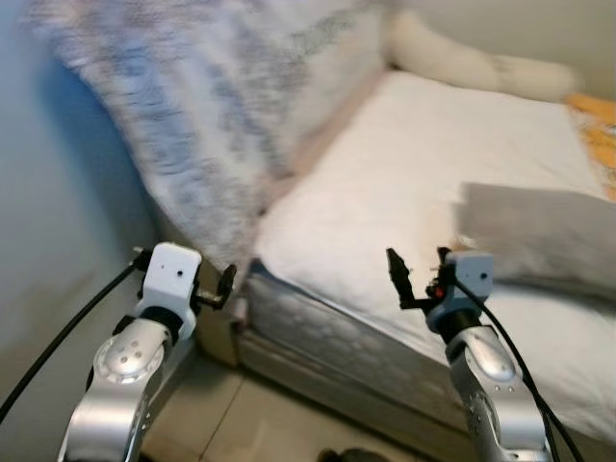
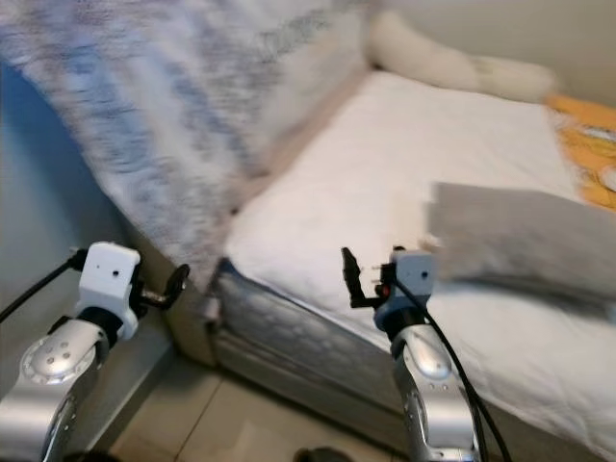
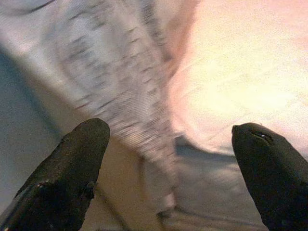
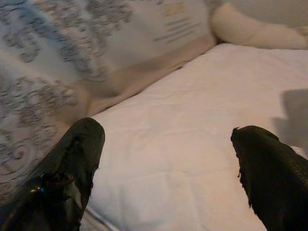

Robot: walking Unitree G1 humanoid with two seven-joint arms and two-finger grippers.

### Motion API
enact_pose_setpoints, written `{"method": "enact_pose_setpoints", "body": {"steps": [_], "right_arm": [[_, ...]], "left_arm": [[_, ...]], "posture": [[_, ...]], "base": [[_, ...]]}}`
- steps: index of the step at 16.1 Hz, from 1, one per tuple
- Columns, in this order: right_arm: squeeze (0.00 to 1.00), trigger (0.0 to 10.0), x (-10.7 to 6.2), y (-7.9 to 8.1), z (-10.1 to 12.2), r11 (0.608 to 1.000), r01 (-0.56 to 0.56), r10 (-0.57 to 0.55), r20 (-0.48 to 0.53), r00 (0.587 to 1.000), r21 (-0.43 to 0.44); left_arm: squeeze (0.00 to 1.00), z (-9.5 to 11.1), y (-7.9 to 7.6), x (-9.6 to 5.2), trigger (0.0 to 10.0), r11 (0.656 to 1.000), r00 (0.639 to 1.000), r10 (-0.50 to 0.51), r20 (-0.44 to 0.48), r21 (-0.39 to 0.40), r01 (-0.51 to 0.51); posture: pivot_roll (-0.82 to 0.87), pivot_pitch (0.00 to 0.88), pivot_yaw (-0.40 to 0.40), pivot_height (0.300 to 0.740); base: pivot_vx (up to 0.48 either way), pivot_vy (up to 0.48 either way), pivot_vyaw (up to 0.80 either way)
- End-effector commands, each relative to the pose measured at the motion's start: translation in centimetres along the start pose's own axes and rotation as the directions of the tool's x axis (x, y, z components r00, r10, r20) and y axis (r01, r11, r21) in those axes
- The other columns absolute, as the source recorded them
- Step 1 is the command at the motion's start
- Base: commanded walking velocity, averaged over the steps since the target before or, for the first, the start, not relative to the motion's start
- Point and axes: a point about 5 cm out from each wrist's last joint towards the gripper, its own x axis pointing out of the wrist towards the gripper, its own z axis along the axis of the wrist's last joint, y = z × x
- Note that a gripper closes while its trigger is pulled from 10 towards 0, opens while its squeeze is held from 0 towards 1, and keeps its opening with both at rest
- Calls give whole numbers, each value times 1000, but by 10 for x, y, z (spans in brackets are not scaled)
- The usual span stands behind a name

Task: Clean up the room

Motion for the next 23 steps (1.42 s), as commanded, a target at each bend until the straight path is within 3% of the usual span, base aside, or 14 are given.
{"method": "enact_pose_setpoints", "body": {"steps": [1, 11, 13, 14, 23], "right_arm": [[1000, 10000, 0, -8, 4, 999, 38, -37, 28, 999, -29], [1000, 10000, 1, -12, 2, 997, 64, -63, 28, 998, -52], [1000, 10000, 2, -12, 2, 997, 58, -57, 26, 998, -48], [0, 10000, 3, -11, 3, 997, 58, -56, 27, 998, -55], [0, 10000, 6, -15, 3, 994, 82, -82, 11, 997, -66]], "left_arm": [[0, 5, -2, 2, 10000, 1000, 1000, -7, 22, 8, 7], [0, 12, -1, 3, 10000, 1000, 998, 9, 69, -10, -8], [0, 13, -1, 4, 10000, 1000, 997, 9, 75, -14, -8], [0, 13, -2, 5, 10000, 1000, 997, 9, 77, -16, -8], [0, 12, 1, 8, 10000, 999, 997, 31, 72, -18, -30]], "posture": [[27, 0, -21, 740], [25, 0, -23, 740], [24, 0, -24, 740], [24, 0, -25, 740], [21, 0, -28, 740]], "base": [[0, 0, -800], [0, 0, -797], [278, 0, 0], [349, 0, 0], [376, 0, -275]]}}
